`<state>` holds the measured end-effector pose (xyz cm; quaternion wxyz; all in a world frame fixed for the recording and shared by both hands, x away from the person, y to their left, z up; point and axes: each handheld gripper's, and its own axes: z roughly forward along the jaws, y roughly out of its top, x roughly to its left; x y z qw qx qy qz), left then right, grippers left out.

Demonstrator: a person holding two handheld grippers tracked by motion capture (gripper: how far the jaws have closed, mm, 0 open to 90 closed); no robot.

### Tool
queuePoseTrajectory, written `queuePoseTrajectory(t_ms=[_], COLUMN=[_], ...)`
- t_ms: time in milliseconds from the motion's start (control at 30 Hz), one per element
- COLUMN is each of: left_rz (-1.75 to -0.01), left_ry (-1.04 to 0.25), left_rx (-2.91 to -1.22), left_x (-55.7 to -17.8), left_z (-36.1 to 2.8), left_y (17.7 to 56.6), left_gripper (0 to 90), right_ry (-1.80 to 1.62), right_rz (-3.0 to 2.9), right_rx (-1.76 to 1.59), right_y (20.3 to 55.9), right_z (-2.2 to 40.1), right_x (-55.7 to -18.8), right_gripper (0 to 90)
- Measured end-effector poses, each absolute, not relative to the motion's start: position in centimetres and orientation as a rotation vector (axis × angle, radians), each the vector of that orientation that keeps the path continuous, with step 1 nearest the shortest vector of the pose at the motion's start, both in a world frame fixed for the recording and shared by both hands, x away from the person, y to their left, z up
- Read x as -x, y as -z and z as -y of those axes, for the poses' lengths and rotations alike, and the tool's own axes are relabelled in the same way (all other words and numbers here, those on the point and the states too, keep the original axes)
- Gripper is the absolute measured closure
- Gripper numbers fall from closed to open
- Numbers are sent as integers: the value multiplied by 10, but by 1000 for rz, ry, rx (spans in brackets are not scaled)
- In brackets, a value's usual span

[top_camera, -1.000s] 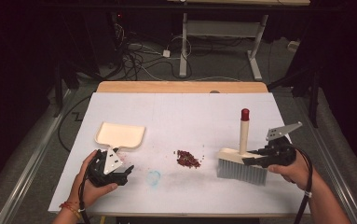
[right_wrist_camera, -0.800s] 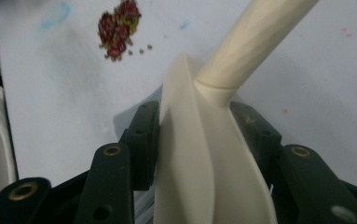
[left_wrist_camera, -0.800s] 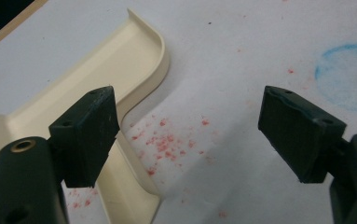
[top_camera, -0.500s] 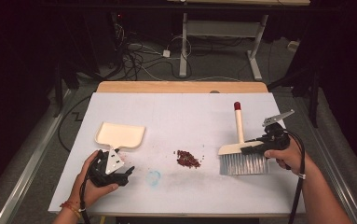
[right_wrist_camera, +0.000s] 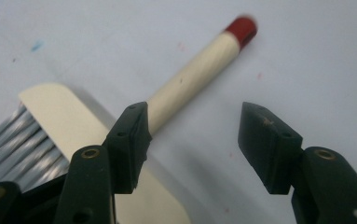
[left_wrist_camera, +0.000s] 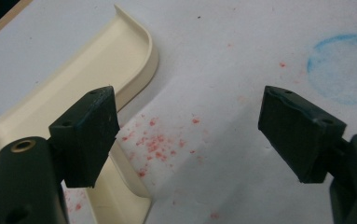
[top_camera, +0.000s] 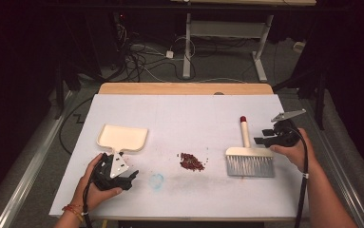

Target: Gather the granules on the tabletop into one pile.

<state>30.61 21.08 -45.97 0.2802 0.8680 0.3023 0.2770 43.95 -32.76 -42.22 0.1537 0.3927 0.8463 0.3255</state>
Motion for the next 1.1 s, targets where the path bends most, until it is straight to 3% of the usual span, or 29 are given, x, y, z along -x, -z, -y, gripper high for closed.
queuePoseTrajectory(t_ms=[467, 867, 1100], left_rz=[-784, -760, -752], left_ry=[-770, -796, -796], left_rx=[-2262, -2237, -2226], left_x=[-301, -297, -295], left_z=[-210, -205, -207], left_y=[452, 450, 450], left_gripper=[185, 170, 170], right_ry=[-1162, -1140, -1104], right_rz=[-1973, -1889, -1915], right_rx=[-971, -904, -867], right_y=[393, 424, 430], right_z=[307, 285, 274], right_x=[-371, -304, -293], right_gripper=[286, 196, 189])
